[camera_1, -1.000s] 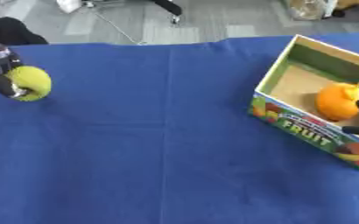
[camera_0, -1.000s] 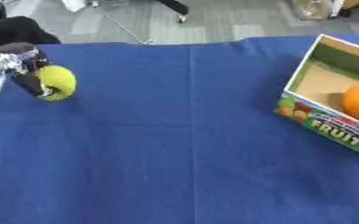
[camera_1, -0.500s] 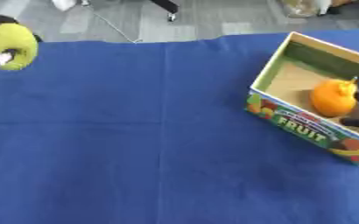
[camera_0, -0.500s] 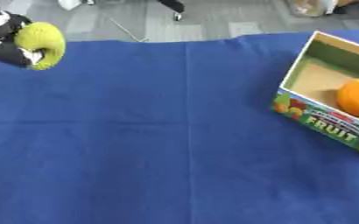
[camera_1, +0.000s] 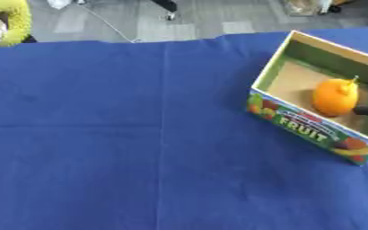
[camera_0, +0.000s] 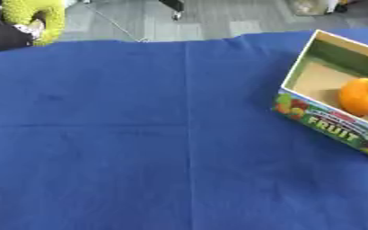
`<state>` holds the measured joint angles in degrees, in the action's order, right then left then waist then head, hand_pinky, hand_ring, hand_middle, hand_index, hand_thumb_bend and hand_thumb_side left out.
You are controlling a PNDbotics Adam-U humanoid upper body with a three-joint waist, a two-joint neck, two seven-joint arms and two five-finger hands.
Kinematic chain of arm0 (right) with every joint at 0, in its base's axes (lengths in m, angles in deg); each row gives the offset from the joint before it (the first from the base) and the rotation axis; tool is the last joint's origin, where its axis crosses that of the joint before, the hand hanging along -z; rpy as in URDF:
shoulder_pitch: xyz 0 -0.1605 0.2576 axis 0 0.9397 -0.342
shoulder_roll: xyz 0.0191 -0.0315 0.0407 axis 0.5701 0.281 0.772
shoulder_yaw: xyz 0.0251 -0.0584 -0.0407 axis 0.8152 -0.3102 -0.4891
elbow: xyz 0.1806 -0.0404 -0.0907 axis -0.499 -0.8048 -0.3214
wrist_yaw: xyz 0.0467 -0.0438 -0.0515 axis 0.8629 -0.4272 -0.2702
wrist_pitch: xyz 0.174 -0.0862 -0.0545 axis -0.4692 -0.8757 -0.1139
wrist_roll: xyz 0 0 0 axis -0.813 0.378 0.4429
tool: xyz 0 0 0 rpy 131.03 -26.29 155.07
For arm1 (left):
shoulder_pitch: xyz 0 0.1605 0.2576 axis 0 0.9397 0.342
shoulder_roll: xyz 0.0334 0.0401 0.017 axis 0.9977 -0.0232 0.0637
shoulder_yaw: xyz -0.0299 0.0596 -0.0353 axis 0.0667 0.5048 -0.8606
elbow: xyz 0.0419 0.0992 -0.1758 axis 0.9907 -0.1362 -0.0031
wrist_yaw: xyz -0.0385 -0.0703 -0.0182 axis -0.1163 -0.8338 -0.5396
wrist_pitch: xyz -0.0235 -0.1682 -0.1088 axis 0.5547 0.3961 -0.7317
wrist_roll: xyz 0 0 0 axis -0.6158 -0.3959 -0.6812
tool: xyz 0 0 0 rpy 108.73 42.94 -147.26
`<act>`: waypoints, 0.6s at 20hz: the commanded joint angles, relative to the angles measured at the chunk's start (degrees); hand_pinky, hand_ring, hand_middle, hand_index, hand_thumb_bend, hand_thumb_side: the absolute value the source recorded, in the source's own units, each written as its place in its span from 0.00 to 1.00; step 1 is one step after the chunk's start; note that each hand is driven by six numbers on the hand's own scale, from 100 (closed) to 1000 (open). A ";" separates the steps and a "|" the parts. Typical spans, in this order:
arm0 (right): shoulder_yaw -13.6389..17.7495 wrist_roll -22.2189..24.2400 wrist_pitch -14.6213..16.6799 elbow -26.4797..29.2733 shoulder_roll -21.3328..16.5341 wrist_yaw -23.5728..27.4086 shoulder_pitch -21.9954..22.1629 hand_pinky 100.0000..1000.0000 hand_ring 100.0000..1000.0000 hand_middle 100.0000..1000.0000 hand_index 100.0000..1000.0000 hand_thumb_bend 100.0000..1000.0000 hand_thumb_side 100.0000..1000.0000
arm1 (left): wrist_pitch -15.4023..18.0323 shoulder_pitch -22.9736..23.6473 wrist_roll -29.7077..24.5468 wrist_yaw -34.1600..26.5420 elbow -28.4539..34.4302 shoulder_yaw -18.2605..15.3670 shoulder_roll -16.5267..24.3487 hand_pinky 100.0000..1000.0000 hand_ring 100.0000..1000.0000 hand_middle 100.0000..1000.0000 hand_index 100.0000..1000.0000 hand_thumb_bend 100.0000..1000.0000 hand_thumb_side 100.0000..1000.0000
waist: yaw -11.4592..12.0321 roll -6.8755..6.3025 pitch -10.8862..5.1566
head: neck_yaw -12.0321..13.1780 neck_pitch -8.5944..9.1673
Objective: Pick up the objects with one hand, pass them to the other hand, and then place them into the box on the other side of the table.
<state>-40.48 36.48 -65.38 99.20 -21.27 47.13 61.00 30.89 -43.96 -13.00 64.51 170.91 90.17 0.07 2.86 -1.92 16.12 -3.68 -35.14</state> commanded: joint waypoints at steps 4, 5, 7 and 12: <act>2.58 -0.40 1.42 0.87 -7.23 0.98 -1.05 0.70 1.00 0.96 0.97 0.00 0.39 | 1.52 2.87 11.98 -4.98 7.72 -0.43 -7.18 0.43 0.41 0.35 0.38 0.00 0.21 | 0.07 1.12 -2.27 | -0.24 1.22; 2.91 -0.60 1.70 0.87 -8.37 0.94 -1.26 0.70 1.00 0.95 0.97 0.00 0.43 | 2.16 3.39 12.87 -5.05 8.33 0.07 -8.08 0.43 0.41 0.35 0.38 0.00 0.09 | 0.02 1.20 -2.30 | -0.22 1.13; 3.56 -1.04 2.43 0.87 -10.63 0.73 -1.65 0.71 1.00 0.95 0.97 0.00 0.33 | 3.35 4.36 14.18 -4.51 9.30 0.81 -9.68 0.43 0.41 0.35 0.38 0.00 0.23 | -0.08 1.34 -2.37 | -0.48 0.81; 4.51 -1.65 3.08 0.87 -15.14 0.79 -2.81 0.71 1.00 0.94 0.96 0.00 0.29 | 4.83 6.57 16.01 -2.57 10.98 2.36 -12.63 0.43 0.41 0.35 0.38 0.00 0.23 | -0.32 1.61 -2.60 | -1.78 -0.26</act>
<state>-37.16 35.01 -62.61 99.20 -33.23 47.79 58.62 35.31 -36.67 2.35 61.22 180.22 92.45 -12.66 2.61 -1.23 15.72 -5.11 -35.23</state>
